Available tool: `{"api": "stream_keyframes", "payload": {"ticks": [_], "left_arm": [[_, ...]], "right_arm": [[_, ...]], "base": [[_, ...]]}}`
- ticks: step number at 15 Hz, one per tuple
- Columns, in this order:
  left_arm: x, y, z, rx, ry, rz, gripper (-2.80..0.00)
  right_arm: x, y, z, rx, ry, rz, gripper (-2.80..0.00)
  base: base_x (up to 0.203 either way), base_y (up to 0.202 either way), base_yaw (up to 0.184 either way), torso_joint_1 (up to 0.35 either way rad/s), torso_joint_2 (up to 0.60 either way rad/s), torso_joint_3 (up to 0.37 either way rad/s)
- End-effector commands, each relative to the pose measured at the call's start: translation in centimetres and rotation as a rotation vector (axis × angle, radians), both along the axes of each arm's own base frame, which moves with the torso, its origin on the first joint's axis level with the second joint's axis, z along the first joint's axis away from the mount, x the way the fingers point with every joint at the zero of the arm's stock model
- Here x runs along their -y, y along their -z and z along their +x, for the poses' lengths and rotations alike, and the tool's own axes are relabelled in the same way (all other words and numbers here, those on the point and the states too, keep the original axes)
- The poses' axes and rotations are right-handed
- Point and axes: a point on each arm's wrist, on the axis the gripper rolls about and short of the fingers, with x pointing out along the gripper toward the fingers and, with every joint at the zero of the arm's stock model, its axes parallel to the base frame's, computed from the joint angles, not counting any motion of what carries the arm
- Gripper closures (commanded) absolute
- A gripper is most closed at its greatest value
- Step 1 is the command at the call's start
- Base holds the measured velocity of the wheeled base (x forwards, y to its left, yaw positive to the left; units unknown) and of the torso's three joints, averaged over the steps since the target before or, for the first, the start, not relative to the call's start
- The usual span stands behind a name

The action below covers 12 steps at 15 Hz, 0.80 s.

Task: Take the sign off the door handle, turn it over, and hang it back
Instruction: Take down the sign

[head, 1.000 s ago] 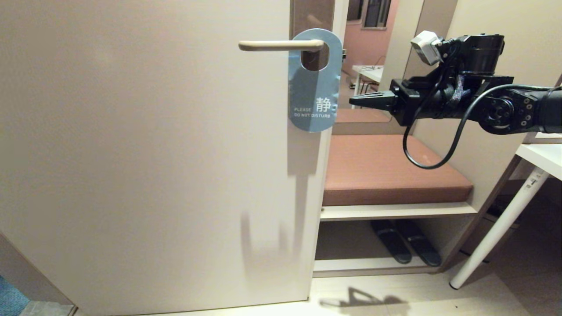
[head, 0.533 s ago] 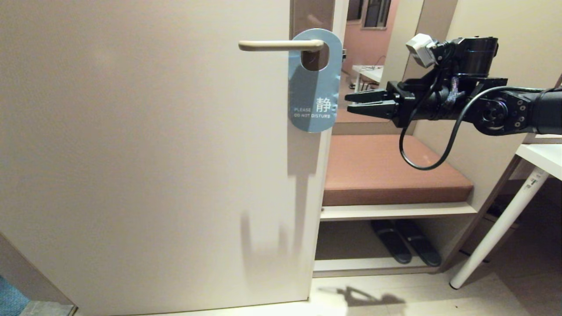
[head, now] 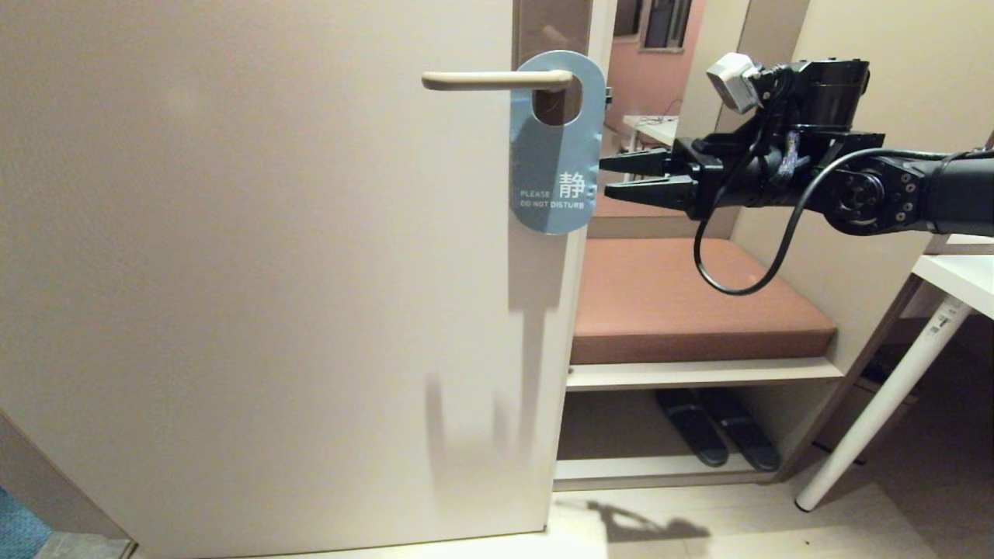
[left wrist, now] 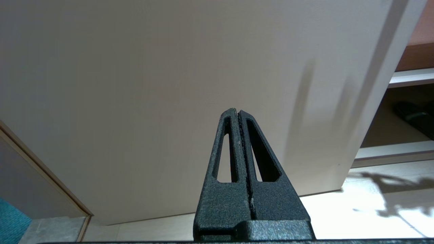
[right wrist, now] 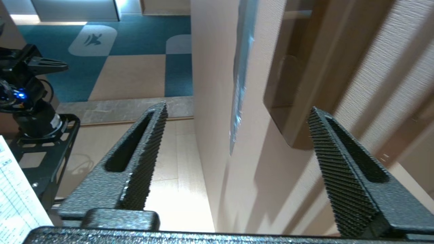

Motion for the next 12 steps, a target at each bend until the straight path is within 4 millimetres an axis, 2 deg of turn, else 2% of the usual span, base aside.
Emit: {"api": "stream_keyframes", "payload": {"ticks": [1,8,12], "left_arm": [[0.0,0.0,0.0,-0.002,0.000,0.000,0.00],[0.0,0.0,0.0,-0.002,0.000,0.000,0.00],[0.0,0.0,0.0,-0.002,0.000,0.000,0.00]], "right_arm": [[-0.4,0.0,-0.1,0.004,-0.016,0.001,-2.80],[-1.2,0.5,0.1,-0.008,-0.034,-0.001,-2.80],[-1.9,0.1,-0.1,0.006,-0.051,0.002,-2.80]], "base": [[0.000,0.000,0.000,0.000,0.00,0.000],[0.000,0.000,0.000,0.000,0.00,0.000],[0.000,0.000,0.000,0.000,0.00,0.000]]}}
